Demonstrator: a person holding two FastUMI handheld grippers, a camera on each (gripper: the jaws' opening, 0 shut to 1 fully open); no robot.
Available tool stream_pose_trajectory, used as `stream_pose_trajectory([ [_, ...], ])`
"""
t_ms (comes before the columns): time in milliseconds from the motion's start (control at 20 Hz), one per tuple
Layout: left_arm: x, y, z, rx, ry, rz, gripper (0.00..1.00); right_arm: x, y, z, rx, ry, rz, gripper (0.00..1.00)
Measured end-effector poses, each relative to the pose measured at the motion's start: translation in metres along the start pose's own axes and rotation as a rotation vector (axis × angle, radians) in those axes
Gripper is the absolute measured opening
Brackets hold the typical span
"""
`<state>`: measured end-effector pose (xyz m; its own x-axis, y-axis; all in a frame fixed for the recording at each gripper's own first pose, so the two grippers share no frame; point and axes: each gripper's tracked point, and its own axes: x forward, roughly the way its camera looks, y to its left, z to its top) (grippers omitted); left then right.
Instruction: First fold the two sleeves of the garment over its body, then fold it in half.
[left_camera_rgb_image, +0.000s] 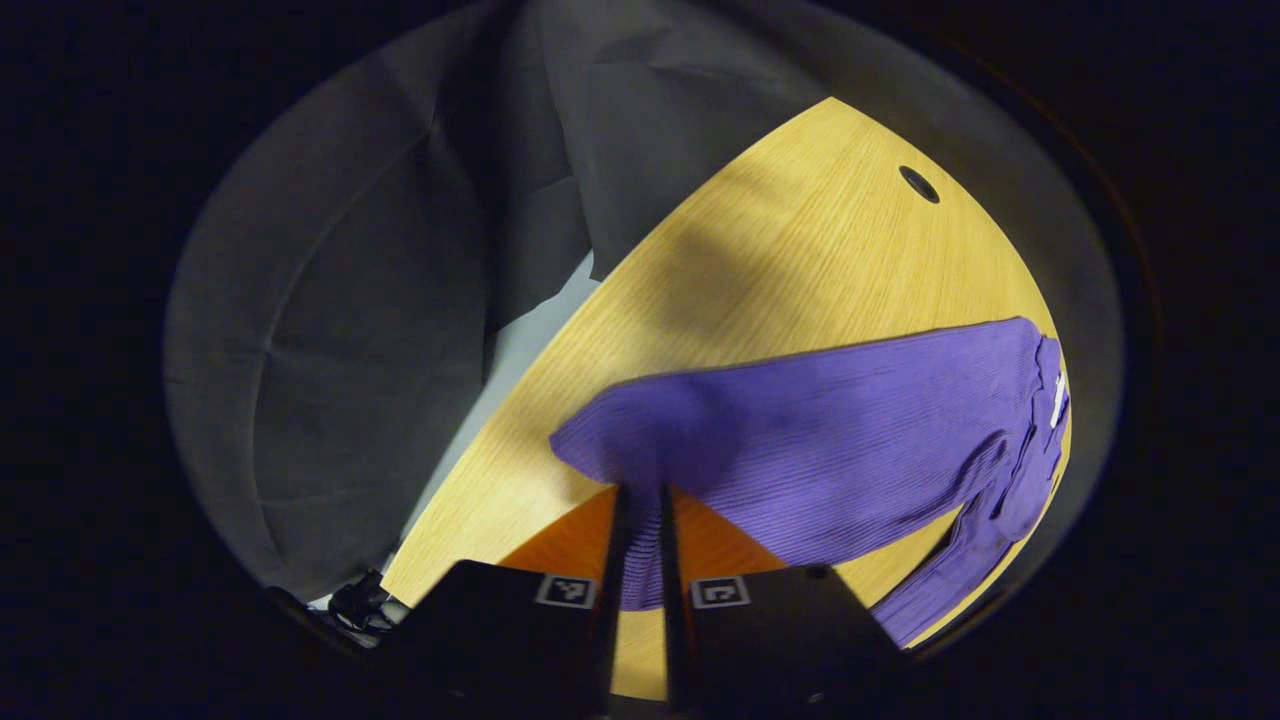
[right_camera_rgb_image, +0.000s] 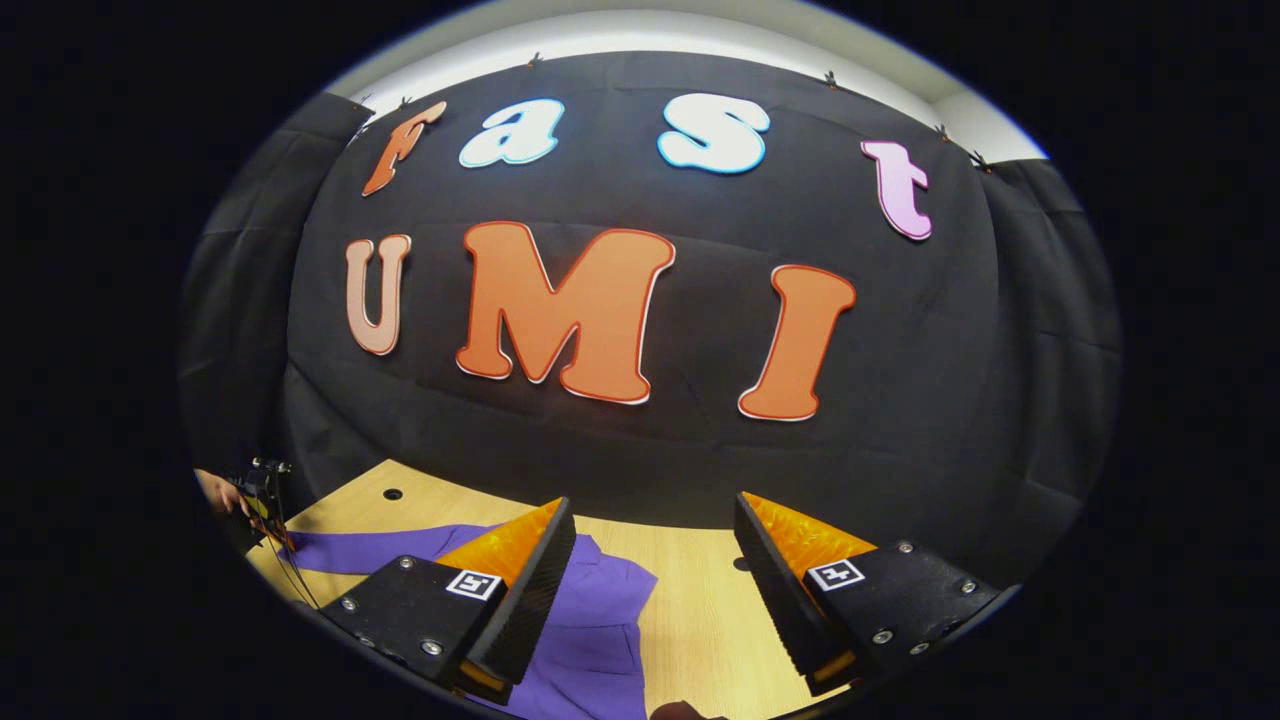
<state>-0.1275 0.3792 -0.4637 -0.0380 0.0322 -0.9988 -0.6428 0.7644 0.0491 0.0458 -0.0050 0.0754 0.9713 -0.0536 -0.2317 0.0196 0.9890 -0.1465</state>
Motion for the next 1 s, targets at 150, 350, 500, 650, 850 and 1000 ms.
stream_pose_trajectory([
  [150,-0.019,-0.013,0.002,0.025,-0.053,-0.021,0.10,0.004,-0.022,-0.005,0.004,-0.001,-0.018,0.95],
  [350,-0.061,-0.036,0.010,0.101,-0.135,-0.040,0.07,0.010,-0.034,-0.002,0.022,-0.022,-0.008,0.95],
  [500,-0.097,-0.060,0.015,0.184,-0.211,-0.058,0.07,0.017,-0.039,0.005,0.027,-0.053,0.001,0.95],
  [650,-0.137,-0.084,0.019,0.273,-0.282,-0.083,0.07,0.022,-0.044,0.010,0.018,-0.080,0.014,0.95],
  [850,-0.195,-0.125,0.021,0.400,-0.364,-0.119,0.07,0.029,-0.047,0.010,0.017,-0.097,0.031,0.95],
  [1000,-0.234,-0.162,0.018,0.463,-0.388,-0.178,0.07,0.035,-0.050,0.005,0.027,-0.093,0.052,0.95],
])
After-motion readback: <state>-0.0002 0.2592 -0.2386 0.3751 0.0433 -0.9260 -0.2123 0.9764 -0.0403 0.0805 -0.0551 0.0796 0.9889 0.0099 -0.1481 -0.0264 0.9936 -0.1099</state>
